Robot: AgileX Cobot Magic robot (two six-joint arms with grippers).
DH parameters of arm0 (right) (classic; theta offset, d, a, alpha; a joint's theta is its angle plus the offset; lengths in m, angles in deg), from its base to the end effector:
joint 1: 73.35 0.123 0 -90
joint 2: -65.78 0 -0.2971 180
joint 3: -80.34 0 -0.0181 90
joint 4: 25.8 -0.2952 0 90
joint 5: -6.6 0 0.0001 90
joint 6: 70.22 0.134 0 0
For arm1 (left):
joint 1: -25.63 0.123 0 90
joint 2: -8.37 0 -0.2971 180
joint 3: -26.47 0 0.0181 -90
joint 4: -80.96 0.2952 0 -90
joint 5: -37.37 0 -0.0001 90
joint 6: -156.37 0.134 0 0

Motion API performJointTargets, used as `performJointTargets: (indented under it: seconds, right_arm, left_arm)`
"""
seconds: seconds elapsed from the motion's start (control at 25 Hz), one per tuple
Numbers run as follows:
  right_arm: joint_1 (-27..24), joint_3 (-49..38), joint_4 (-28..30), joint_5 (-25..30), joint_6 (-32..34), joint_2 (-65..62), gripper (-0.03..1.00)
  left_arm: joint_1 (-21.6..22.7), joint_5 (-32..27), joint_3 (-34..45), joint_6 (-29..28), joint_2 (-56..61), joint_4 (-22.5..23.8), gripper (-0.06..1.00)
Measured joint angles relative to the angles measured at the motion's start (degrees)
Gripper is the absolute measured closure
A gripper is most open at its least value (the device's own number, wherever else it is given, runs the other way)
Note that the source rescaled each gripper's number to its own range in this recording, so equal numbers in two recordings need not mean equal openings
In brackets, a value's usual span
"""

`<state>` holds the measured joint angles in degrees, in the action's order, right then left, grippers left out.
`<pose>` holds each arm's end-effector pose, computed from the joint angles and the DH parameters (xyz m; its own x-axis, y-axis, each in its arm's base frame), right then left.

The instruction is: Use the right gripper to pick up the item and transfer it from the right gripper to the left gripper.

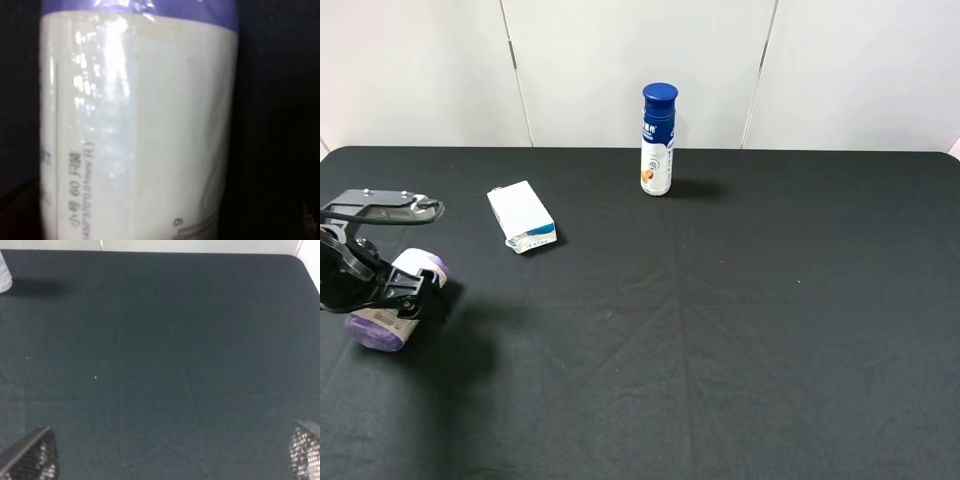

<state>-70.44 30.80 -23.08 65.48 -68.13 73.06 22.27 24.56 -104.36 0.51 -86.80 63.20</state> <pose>0.0633 -0.0022 0.2793 -0.4328 -0.0101 -0.9014 -0.0090 0.9999 -0.0068 0.2657 -0.0247 0.0669 -0.8994 0.1711 -0.4024 0.1931 0.9811 -0.0145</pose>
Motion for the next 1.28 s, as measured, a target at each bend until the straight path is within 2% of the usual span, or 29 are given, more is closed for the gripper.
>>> performJointTargets:
  seconds: [0.28,0.4,0.56,0.76,0.88,1.28]
  right_arm:
    - [0.00,0.00,0.00,0.00,0.00,0.00,-0.03]
    - [0.00,0.00,0.00,0.00,0.00,0.00,-0.03]
    - [0.00,0.00,0.00,0.00,0.00,0.00,-0.03]
    - [0.00,0.00,0.00,0.00,0.00,0.00,-0.03]
    - [0.00,0.00,0.00,0.00,0.00,0.00,-0.03]
    - [0.00,0.00,0.00,0.00,0.00,0.00,-0.03]
  left_arm:
    - [0.00,-6.95,-3.25,0.00,9.25,0.00,-0.06]
    - [0.00,-12.25,-6.02,-0.05,13.91,0.00,-0.06]
    - [0.00,-22.63,-11.17,-1.12,19.55,0.05,-0.06]
    - [0.00,-35.50,-18.25,-5.18,25.62,0.94,-0.06]
    - [0.00,-40.96,-21.35,-7.40,29.54,1.73,-0.06]
    - [0.00,-50.63,-22.61,-16.67,46.66,2.99,-0.06]
